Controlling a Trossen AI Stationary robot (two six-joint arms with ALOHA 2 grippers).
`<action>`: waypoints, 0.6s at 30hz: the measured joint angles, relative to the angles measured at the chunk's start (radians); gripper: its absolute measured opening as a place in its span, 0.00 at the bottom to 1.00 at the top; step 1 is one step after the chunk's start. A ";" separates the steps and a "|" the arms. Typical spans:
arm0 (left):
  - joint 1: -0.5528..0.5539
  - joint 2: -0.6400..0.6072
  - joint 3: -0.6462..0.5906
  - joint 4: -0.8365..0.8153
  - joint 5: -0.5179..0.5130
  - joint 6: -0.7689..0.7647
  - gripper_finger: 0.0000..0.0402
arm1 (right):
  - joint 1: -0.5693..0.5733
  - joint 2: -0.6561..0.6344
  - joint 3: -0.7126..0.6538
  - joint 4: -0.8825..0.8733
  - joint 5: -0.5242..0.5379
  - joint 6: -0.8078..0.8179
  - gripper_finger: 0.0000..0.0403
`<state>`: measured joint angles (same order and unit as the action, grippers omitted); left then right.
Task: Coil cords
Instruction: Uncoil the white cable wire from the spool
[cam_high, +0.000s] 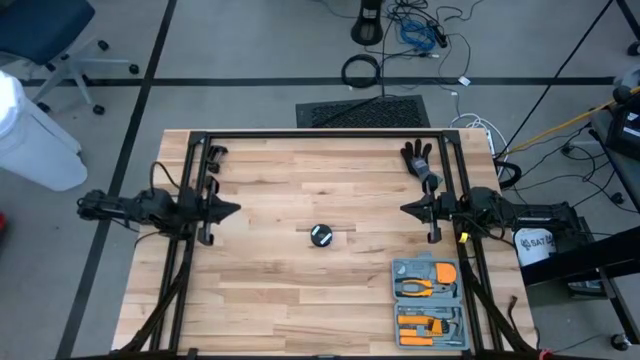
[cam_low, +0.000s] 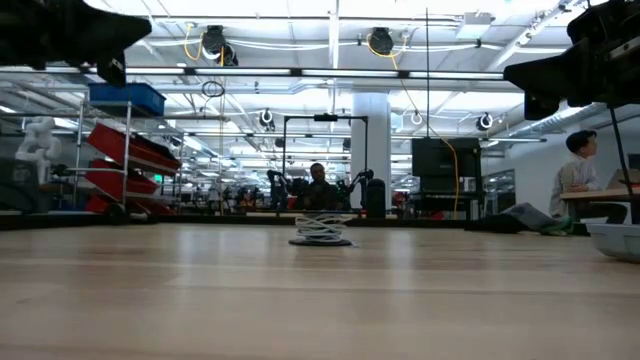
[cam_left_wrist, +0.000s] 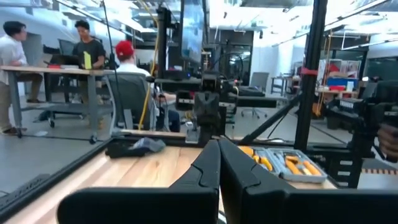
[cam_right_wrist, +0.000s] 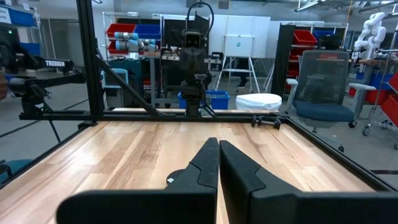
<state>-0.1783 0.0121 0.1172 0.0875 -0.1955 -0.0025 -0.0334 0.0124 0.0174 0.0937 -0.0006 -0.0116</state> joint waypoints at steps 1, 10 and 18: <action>0.000 0.011 0.020 -0.005 0.000 0.000 0.00 | 0.000 0.000 0.000 0.000 0.000 0.000 0.00; 0.000 0.238 0.303 -0.158 -0.028 0.046 0.00 | 0.000 0.000 0.000 0.000 0.000 0.043 0.00; -0.001 0.588 0.478 -0.159 -0.014 0.094 0.00 | 0.000 0.000 0.000 0.000 0.000 0.115 0.00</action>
<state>-0.1791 0.6002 0.5947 -0.0711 -0.2099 0.0917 -0.0330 0.0124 0.0174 0.0934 -0.0006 0.1034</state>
